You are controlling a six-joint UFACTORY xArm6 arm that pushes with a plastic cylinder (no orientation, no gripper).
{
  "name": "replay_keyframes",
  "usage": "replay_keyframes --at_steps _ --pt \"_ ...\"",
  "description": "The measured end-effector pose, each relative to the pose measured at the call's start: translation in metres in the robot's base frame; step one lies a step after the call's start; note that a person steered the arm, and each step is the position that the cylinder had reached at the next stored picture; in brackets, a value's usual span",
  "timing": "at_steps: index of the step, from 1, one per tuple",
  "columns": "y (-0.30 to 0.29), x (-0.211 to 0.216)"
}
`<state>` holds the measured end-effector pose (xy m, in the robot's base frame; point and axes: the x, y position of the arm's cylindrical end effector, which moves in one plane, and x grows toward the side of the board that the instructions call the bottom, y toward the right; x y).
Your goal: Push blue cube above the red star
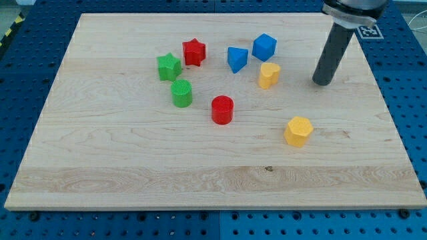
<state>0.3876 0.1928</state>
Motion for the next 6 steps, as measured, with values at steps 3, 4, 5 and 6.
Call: replay_keyframes --at_steps 3,4,5,6 --pt "-0.022 -0.062" --pt "-0.052 -0.066" --pt "-0.084 -0.072" --pt "-0.126 -0.077"
